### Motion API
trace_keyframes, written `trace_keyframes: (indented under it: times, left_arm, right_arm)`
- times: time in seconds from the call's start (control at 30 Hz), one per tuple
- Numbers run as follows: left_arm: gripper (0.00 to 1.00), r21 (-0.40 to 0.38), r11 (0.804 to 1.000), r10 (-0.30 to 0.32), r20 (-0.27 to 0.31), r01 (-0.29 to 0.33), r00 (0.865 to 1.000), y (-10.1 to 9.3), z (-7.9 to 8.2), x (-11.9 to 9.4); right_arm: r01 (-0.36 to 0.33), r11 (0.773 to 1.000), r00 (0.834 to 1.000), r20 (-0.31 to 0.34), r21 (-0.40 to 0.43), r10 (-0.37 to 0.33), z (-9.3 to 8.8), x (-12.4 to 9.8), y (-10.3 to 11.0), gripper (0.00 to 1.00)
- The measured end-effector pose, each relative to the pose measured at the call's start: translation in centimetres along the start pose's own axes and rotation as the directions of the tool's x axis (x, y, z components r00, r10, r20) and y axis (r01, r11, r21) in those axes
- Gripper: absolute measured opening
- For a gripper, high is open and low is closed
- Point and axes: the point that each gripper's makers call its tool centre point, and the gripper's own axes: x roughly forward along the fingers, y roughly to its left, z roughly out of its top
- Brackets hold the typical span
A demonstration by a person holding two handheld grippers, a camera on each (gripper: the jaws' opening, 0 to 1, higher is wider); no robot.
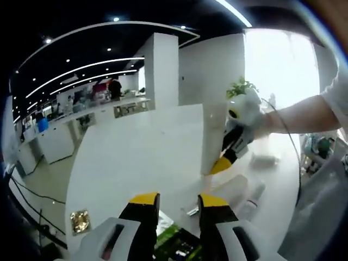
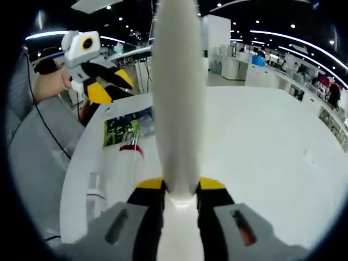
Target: Arrange the skincare products in the storage area until every visible bottle or jar stands upright without overlapping.
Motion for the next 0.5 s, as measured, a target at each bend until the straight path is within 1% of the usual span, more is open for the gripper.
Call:
trace_keyframes:
  times: [0.03, 0.17, 0.27, 0.3, 0.33, 0.37, 0.43, 0.5]
  left_arm:
    - [0.29, 0.003, 1.000, -0.001, -0.003, 0.001, 1.000, 0.0, -0.1, 0.0]
    - [0.29, 0.005, 1.000, -0.004, -0.011, 0.004, 1.000, -0.1, -0.3, 0.1]
    - [0.30, 0.006, 1.000, -0.005, -0.018, 0.005, 1.000, -0.1, -0.5, 0.2]
    - [0.30, 0.005, 1.000, -0.004, -0.022, 0.004, 1.000, -0.1, -0.6, 0.2]
    - [0.30, 0.003, 1.000, -0.003, -0.023, 0.003, 1.000, 0.0, -0.7, 0.2]
    - [0.30, 0.001, 1.000, -0.003, -0.025, 0.003, 1.000, 0.0, -0.7, 0.2]
    - [0.30, -0.001, 1.000, -0.006, -0.031, 0.006, 0.999, 0.0, -0.9, 0.3]
    - [0.30, -0.001, 1.000, -0.013, -0.042, 0.013, 0.999, -0.1, -1.1, 0.4]
  right_arm:
    - [-0.012, 1.000, 1.000, -0.002, -0.013, 0.012, 0.0, 0.0, 0.1, 0.22]
    - [-0.037, 0.999, 0.999, -0.012, -0.023, 0.037, -0.1, -0.1, 0.1, 0.22]
    - [-0.030, 0.999, 0.999, -0.032, -0.012, 0.029, -0.2, -0.2, -0.1, 0.24]
    - [0.001, 1.000, 0.999, -0.053, 0.009, -0.001, -0.5, -0.5, -0.4, 0.27]
    - [0.008, 1.000, 0.999, -0.047, 0.010, -0.008, -0.5, -0.7, -0.4, 0.31]
    - [0.016, 1.000, 0.999, -0.033, 0.022, -0.016, -0.5, -1.0, -0.4, 0.33]
    - [0.034, 0.997, 0.999, -0.007, 0.071, -0.033, -0.6, -2.1, -0.3, 0.34]
    - [0.083, 0.990, 0.996, 0.027, 0.111, -0.087, -0.6, -3.4, -0.6, 0.34]
